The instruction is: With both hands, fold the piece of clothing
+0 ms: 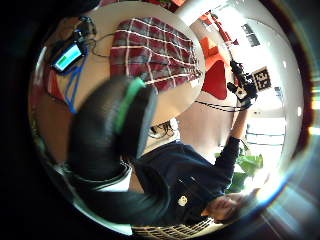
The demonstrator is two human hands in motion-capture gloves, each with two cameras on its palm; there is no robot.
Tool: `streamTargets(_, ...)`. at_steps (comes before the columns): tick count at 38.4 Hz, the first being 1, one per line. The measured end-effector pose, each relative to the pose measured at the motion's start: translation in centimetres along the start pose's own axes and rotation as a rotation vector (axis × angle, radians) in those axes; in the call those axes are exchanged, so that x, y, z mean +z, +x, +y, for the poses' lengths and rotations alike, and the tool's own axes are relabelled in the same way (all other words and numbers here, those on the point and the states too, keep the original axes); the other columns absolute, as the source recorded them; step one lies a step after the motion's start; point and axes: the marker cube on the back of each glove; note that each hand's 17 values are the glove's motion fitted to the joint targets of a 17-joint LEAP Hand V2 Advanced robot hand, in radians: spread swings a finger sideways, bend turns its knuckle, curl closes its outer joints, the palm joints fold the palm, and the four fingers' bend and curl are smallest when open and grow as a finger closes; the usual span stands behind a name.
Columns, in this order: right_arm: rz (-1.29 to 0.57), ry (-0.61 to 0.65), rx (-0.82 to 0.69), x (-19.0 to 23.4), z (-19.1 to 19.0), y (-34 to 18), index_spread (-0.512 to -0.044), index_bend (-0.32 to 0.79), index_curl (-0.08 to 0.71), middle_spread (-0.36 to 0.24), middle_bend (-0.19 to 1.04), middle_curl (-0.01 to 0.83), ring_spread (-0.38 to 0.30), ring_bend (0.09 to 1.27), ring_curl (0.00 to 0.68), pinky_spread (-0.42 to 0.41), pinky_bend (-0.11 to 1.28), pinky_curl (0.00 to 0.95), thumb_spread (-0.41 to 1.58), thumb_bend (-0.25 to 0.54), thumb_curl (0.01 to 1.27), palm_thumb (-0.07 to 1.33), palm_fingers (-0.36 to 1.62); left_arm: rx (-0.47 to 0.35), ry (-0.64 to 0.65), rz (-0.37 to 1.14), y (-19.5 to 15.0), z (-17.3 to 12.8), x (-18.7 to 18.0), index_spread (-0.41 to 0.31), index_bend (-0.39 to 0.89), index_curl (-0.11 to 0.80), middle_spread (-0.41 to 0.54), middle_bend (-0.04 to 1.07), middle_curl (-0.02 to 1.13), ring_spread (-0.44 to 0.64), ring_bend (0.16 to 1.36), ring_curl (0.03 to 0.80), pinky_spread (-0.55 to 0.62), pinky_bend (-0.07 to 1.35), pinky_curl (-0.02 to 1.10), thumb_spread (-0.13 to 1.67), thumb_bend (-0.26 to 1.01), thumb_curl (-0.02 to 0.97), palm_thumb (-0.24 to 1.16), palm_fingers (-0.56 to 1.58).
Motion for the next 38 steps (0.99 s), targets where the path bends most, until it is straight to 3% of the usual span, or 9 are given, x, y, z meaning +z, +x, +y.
streamTargets(5, 0.004, 0.0, -0.025, 1.6, -3.4, 0.2, -0.377, 0.13, 0.195, -0.026, 0.17, 0.192, 0.086, 0.45, 0.222, 0.149, 0.62, 0.301, 1.23, 0.155, 0.21, 0.41, 0.21, 0.051, -0.038, 0.065, 1.3, -1.7, 2.2, -0.115, 0.09, 0.275, 0.092, 0.1, 0.21, 0.19, 0.52, 0.274, 0.2, 0.38, 0.3, 1.1, -0.01, 0.181, 0.15, 0.3)
streamTargets(9, 0.047, -0.047, -0.006, 5.4, -7.0, 0.8, -0.409, 0.1, 0.187, -0.053, 0.16, 0.198, 0.08, 0.47, 0.24, 0.158, 0.68, 0.327, 1.19, 0.105, 0.22, 0.38, 0.16, 0.04, -0.043, 0.1, 2.4, -3.7, 6.8, -0.129, 0.05, 0.241, 0.144, 0.09, 0.19, 0.21, 0.58, 0.297, 0.22, 0.5, 0.34, 1.01, -0.03, 0.203, 0.15, 0.16)
streamTargets(14, 0.1, -0.175, 0.106, 7.8, -5.7, 0.5, -0.415, 0.19, 0.212, -0.078, 0.22, 0.227, 0.067, 0.44, 0.238, 0.166, 0.64, 0.32, 1.14, 0.082, 0.24, 0.42, 0.23, 0.038, -0.08, 0.13, 2.7, -4.7, 12.8, -0.135, 0.11, 0.234, 0.232, 0.12, 0.18, 0.34, 0.56, 0.286, 0.31, 0.59, 0.36, 0.95, -0.03, 0.226, 0.14, -0.03)
streamTargets(18, 0.102, -0.268, 0.167, 8.4, -3.1, -0.4, -0.404, 0.2, 0.24, -0.097, 0.23, 0.25, 0.036, 0.42, 0.235, 0.155, 0.58, 0.306, 1.11, 0.084, 0.27, 0.49, 0.3, 0.053, -0.255, 0.12, 3.3, -3.7, 16.8, -0.136, 0.21, 0.269, 0.191, 0.18, 0.19, 0.31, 0.56, 0.266, 0.31, 0.53, 0.33, 0.96, -0.01, 0.249, 0.19, 0.15)
streamTargets(23, 0.061, -0.266, 0.062, 10.3, -4.2, -0.9, -0.393, 0.15, 0.254, -0.113, 0.19, 0.264, 0.009, 0.45, 0.256, 0.136, 0.59, 0.317, 1.08, 0.122, 0.32, 0.64, 0.38, 0.023, -0.37, 0.012, 4.6, -0.5, 16.4, -0.142, 0.22, 0.302, 0.148, 0.19, 0.22, 0.24, 0.55, 0.266, 0.22, 0.51, 0.33, 0.96, -0.01, 0.271, 0.25, 0.3)
streamTargets(29, 0.042, -0.158, 0.015, 10.8, -4.3, -1.1, -0.388, 0.19, 0.274, -0.136, 0.19, 0.286, -0.038, 0.44, 0.271, 0.09, 0.59, 0.326, 1.05, 0.129, 0.36, 0.75, 0.49, 0.068, -0.209, -0.037, 3.0, -3.6, 21.2, -0.165, 0.3, 0.353, 0.034, 0.26, 0.27, 0.15, 0.49, 0.262, 0.12, 0.41, 0.32, 0.96, -0.01, 0.291, 0.3, 0.52)
streamTargets(31, 0.066, -0.05, 0.006, 10.9, -4.5, -1.1, -0.383, 0.21, 0.282, -0.158, 0.19, 0.29, -0.08, 0.44, 0.271, 0.044, 0.57, 0.315, 1.04, 0.134, 0.37, 0.79, 0.6, 0.077, -0.126, -0.062, 3.2, -3.3, 21.0, -0.192, 0.27, 0.351, -0.047, 0.33, 0.29, 0.05, 0.45, 0.251, -0.03, 0.48, 0.33, 0.99, 0.04, 0.31, 0.4, 0.8)
streamTargets(35, 0.181, 0.17, -0.006, 11.2, -4.8, -0.7, -0.372, 0.19, 0.298, -0.198, 0.2, 0.31, -0.142, 0.45, 0.284, -0.073, 0.6, 0.322, 1.06, 0.139, 0.37, 0.84, 0.85, 0.091, -0.038, -0.123, 3.9, -2.1, 20.5, -0.221, 0.23, 0.359, -0.136, 0.34, 0.32, -0.07, 0.4, 0.249, -0.17, 0.51, 0.33, 1.03, 0.09, 0.337, 0.53, 0.99)
streamTargets(38, 0.253, 0.201, -0.003, 13.3, -5.8, 0.4, -0.36, 0.17, 0.302, -0.217, 0.19, 0.324, -0.175, 0.45, 0.295, -0.152, 0.6, 0.321, 1.07, 0.144, 0.38, 0.88, 1.0, 0.101, -0.054, -0.159, 4.1, -1.1, 20.1, -0.239, 0.19, 0.366, -0.184, 0.34, 0.35, -0.15, 0.38, 0.27, -0.25, 0.53, 0.35, 1.03, 0.11, 0.361, 0.61, 1.09)
